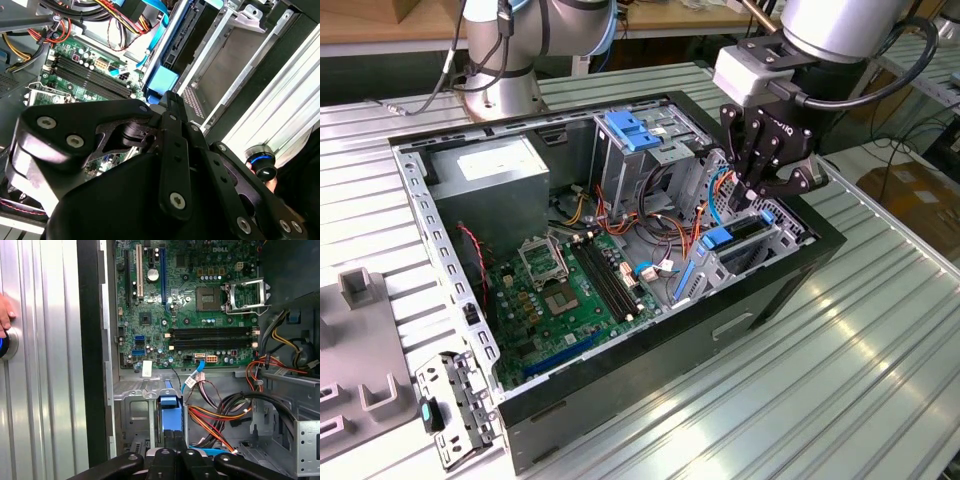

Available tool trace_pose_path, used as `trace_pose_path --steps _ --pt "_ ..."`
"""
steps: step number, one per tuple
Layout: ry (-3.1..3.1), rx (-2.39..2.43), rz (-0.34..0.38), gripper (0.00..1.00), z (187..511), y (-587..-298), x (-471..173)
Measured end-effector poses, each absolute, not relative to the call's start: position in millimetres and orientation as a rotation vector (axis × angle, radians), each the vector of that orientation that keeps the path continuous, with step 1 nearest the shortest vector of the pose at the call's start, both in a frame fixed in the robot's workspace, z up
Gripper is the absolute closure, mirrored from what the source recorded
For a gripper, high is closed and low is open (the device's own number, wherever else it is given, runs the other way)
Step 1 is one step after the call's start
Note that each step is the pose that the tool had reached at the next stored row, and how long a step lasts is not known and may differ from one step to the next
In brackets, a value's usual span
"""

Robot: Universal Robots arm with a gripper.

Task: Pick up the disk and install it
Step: 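Insert the first disk wire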

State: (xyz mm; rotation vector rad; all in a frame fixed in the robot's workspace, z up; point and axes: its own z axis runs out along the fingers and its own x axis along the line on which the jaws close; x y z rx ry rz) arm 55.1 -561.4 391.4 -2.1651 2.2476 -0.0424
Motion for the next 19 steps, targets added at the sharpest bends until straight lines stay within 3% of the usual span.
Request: trace_pose_path --steps 19 --pt "2.248 -2.166 -0.044 0.89 390.3 -561.3 88.5"
